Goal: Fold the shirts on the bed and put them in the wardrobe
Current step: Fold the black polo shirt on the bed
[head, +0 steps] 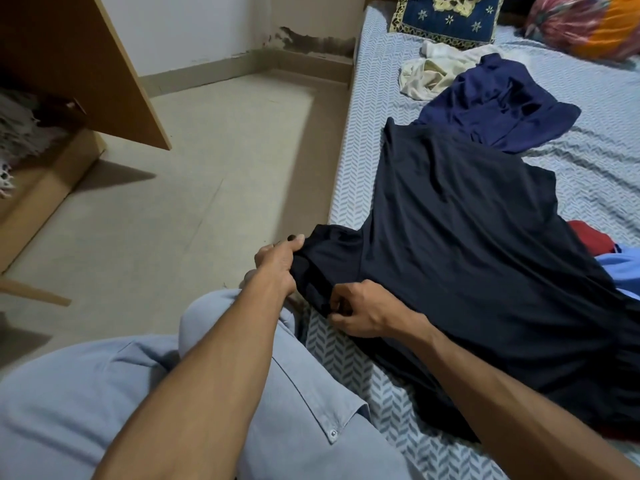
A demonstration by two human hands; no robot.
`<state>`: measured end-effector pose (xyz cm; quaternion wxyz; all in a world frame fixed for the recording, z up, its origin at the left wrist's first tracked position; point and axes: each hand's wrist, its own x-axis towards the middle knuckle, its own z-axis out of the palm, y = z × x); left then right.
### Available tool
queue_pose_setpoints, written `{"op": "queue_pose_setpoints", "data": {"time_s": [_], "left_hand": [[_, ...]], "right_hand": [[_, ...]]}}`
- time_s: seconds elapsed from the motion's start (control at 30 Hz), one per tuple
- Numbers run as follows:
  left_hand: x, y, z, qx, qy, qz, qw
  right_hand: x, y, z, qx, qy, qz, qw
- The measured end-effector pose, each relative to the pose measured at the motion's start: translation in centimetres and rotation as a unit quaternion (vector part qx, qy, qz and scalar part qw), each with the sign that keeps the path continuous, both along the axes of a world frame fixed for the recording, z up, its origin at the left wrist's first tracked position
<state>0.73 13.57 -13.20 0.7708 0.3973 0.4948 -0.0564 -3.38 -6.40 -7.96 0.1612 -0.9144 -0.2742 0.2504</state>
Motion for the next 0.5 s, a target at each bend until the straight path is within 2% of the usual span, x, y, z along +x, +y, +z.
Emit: {"op": "queue_pose_setpoints", "data": {"time_s": [0.1, 0.2, 0.27, 0.37, 0.43, 0.5], "left_hand": [[-0.8, -0.7, 2.6, 0.018, -0.032, -0.004, 0.999], [-1.4, -0.5, 2.8, 0.094, 0.001, 0.014, 0.995], [-1.8, -0.3, 3.1, 0.124, 0.021, 0.014, 0.992], [-2.0, -0.1, 3.7, 0.159, 0.002, 0.007, 0.987], [-1.9, -0.3, 4.3, 0.211, -0.026, -0.001, 0.977], [-2.0, -1.0, 5.3, 0.303, -0.063, -0.052, 0.949]], "right_hand": [[2.2, 0.6, 0.5, 0.032, -0.047, -0.076, 0.995], [6.0, 1.8, 0.3, 0.056, -0.084, -0.156, 0.982], [8.0, 2.7, -0.3, 0.018, -0.071, -0.151, 0.986], [9.2, 3.8, -1.2, -0.045, -0.036, -0.121, 0.991], [9.4, 3.8, -1.2, -0.030, -0.033, -0.134, 0.990], [9.0, 2.9, -0.7, 0.045, -0.004, -0.180, 0.983]]}}
